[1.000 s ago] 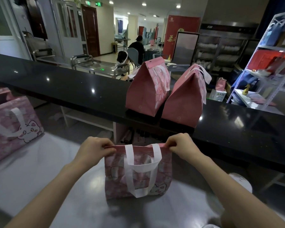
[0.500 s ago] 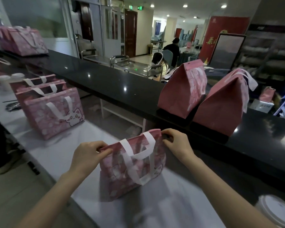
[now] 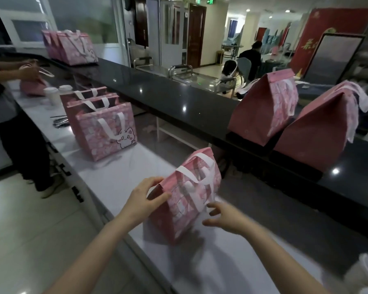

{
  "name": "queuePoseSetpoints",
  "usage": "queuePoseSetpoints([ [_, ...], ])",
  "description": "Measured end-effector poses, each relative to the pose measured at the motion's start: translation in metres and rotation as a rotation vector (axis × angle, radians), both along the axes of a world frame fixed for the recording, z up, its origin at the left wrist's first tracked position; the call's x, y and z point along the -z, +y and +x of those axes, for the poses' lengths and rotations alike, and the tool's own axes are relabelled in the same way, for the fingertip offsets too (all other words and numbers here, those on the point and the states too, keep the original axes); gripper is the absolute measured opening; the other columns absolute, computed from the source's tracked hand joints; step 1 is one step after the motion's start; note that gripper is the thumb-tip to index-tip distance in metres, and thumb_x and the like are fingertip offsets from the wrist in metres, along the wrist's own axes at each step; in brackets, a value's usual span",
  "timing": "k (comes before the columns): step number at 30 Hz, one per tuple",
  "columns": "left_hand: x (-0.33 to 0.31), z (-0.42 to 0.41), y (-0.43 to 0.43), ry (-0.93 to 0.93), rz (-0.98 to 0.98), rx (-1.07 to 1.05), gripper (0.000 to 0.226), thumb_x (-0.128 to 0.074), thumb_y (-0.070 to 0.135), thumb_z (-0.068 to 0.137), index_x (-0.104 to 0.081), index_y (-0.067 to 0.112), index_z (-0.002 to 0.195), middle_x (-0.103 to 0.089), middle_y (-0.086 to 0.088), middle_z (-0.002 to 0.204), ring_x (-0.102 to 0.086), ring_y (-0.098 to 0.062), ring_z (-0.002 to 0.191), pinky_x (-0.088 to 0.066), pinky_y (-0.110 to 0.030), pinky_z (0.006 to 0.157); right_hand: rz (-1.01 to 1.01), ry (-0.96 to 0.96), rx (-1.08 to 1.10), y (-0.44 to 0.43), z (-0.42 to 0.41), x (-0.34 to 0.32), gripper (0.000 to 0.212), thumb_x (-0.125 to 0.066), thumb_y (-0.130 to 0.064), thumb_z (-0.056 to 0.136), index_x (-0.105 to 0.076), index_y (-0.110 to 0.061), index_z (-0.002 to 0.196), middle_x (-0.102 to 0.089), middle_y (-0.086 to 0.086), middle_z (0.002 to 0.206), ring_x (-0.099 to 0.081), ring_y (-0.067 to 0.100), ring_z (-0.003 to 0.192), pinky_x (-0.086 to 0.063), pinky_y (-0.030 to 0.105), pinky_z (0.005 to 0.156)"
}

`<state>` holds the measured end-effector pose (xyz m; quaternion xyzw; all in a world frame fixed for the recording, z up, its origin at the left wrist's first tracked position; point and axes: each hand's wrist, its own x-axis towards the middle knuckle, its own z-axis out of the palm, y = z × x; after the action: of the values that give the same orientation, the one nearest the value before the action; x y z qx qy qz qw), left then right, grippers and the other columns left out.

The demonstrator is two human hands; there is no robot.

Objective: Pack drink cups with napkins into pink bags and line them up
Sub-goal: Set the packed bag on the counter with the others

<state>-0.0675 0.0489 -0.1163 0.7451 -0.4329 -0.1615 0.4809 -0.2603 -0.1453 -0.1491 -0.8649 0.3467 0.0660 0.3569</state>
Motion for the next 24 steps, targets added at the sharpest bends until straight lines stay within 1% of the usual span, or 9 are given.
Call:
queuePoseSetpoints([
  [4, 0.03, 0.023, 0.011, 0.101, 0.108, 0.123, 0.085, -0.088, 0.022, 0.065, -0.042, 0.029, 0.137, -0.054, 0.013, 0.131, -0.051, 0.0, 0.12, -0.04, -0.02, 0.102, 0.177, -0.116, 0.062, 0.045, 0.005, 0.038, 0.12, -0.084, -0.048, 0.064, -0.006, -0.03, 0.153, -0.03, 0.002, 0.154, -0.035, 0.017, 0.138, -0.037, 0.025, 0.106],
  [6, 0.043, 0.036, 0.008, 0.076, 0.132, 0.149, 0.095, -0.088, 0.011, 0.061, -0.039, 0.018, 0.141, -0.053, 0.004, 0.133, -0.051, -0.01, 0.124, -0.04, -0.029, 0.106, 0.238, -0.24, 0.164, 0.069, 0.017, 0.052, 0.135, -0.088, -0.047, 0.057, 0.007, -0.031, 0.152, -0.022, -0.005, 0.156, -0.028, 0.014, 0.14, -0.035, 0.022, 0.106],
  [8, 0.053, 0.048, 0.004, 0.124, 0.126, 0.185, 0.095, -0.083, 0.004, 0.055, -0.039, 0.021, 0.139, -0.058, 0.004, 0.125, -0.056, -0.011, 0.117, -0.046, -0.024, 0.097, 0.278, -0.384, 0.254, 0.09, 0.031, 0.061, 0.14, -0.091, -0.039, 0.054, 0.011, -0.036, 0.15, -0.018, -0.012, 0.153, -0.026, 0.007, 0.137, -0.035, 0.009, 0.097],
  [10, 0.057, 0.059, 0.0, 0.146, 0.165, 0.194, 0.094, -0.074, 0.012, 0.052, -0.037, 0.036, 0.135, -0.062, 0.014, 0.109, -0.061, 0.0, 0.098, -0.048, -0.012, 0.078, 0.257, -0.489, 0.331, 0.107, 0.048, 0.063, 0.139, -0.092, -0.031, 0.051, 0.008, -0.04, 0.146, -0.021, -0.018, 0.147, -0.028, 0.002, 0.133, -0.034, 0.003, 0.091],
  [13, 0.063, 0.077, -0.001, 0.112, 0.166, 0.187, 0.071, -0.063, 0.028, 0.055, -0.041, 0.056, 0.116, -0.066, 0.018, 0.099, -0.063, -0.003, 0.09, -0.053, -0.023, 0.077, 0.258, -0.63, 0.456, 0.127, 0.073, 0.059, 0.123, -0.088, -0.025, 0.047, -0.01, -0.04, 0.142, -0.036, -0.02, 0.138, -0.048, -0.003, 0.118, -0.044, 0.015, 0.093],
  [15, 0.064, 0.091, 0.002, 0.095, 0.129, 0.215, 0.07, -0.06, 0.021, 0.055, -0.047, 0.05, 0.117, -0.065, 0.016, 0.105, -0.064, -0.008, 0.095, -0.053, -0.024, 0.079, 0.225, -0.699, 0.525, 0.141, 0.089, 0.053, 0.108, -0.088, -0.021, 0.051, -0.023, -0.036, 0.136, -0.044, -0.025, 0.126, -0.056, -0.016, 0.103, -0.047, 0.009, 0.082],
  [17, 0.062, 0.104, 0.007, 0.049, 0.103, 0.238, 0.074, -0.057, 0.015, 0.053, -0.045, 0.046, 0.119, -0.06, 0.015, 0.108, -0.06, -0.006, 0.096, -0.044, -0.007, 0.076, 0.181, -0.732, 0.584, 0.154, 0.107, 0.044, 0.099, -0.087, -0.013, 0.059, -0.026, -0.035, 0.135, -0.046, -0.029, 0.12, -0.054, -0.023, 0.098, -0.046, 0.005, 0.077],
  [21, 0.046, 0.126, 0.019, -0.01, -0.068, 0.282, 0.08, -0.056, 0.007, 0.057, -0.042, 0.039, 0.129, -0.053, 0.008, 0.114, -0.051, -0.002, 0.102, -0.036, -0.003, 0.084, 0.113, -0.81, 0.63, 0.17, 0.143, 0.017, 0.093, -0.073, -0.019, 0.062, -0.024, -0.038, 0.138, -0.055, -0.018, 0.121, -0.062, 0.001, 0.103, -0.051, 0.014, 0.078],
  [24, 0.027, 0.144, 0.02, -0.036, -0.173, 0.248, 0.084, -0.058, -0.01, 0.063, -0.045, 0.035, 0.133, -0.053, 0.005, 0.117, -0.051, 0.0, 0.106, -0.037, -0.008, 0.09, 0.104, -0.884, 0.619, 0.167, 0.166, -0.001, 0.08, -0.062, -0.004, 0.072, -0.029, -0.039, 0.136, -0.056, -0.018, 0.122, -0.062, -0.008, 0.098, -0.05, 0.009, 0.072],
])
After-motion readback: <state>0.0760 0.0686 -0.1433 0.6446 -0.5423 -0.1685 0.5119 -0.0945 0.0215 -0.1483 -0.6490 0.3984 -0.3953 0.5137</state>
